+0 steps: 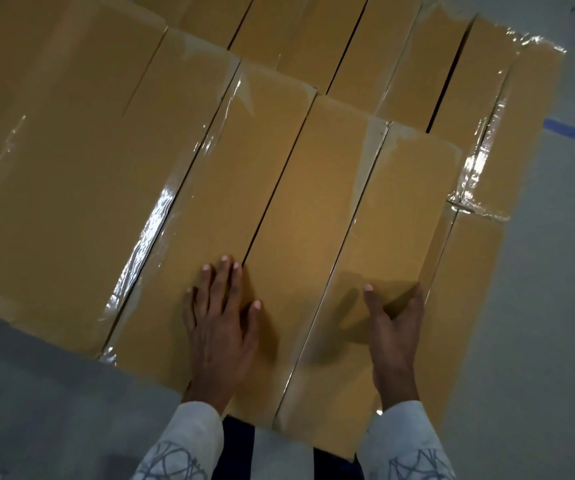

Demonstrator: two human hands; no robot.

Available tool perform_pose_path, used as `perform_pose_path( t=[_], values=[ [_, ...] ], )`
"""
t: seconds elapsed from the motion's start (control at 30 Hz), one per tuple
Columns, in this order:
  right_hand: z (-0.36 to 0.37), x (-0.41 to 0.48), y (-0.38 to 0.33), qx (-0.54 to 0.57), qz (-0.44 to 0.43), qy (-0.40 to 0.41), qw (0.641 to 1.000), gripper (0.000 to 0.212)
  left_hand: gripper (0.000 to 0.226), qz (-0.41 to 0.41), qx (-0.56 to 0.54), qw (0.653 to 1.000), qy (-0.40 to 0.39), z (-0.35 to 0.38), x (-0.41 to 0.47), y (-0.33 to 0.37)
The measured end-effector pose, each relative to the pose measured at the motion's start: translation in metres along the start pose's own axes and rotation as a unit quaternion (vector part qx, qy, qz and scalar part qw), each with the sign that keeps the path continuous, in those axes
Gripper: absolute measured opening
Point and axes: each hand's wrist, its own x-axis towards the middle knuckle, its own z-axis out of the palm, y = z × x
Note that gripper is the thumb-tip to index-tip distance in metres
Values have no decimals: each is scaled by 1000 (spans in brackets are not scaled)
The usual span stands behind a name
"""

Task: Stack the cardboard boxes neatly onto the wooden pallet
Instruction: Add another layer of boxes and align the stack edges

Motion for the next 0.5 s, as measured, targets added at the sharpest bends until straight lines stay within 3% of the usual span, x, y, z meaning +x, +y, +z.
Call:
perform_pose_path(
  t=[0.07,0.17,0.33,0.4,0.43,0.5],
  values=[
    [-1,-14,3,-39,-7,18,999,100,64,10,5,1000,-7,2,-11,-9],
    [1,-57,15,-187,-54,39,980,104,61,24,25,999,-26,1,-33,-23],
    [6,-133,48,-363,-246,-90,894,99,56,-1,22,999,-32,-6,-81,-52],
    [10,-152,54,-398,-315,-162,846,99,46,-101,-34,993,53,-11,-104,-55],
    [14,-159,56,-418,-344,-194,818,98,40,-186,-74,972,126,-12,-113,-53],
    [21,-168,60,-459,-376,-248,766,101,32,-385,-212,871,219,-15,-127,-53]
  ],
)
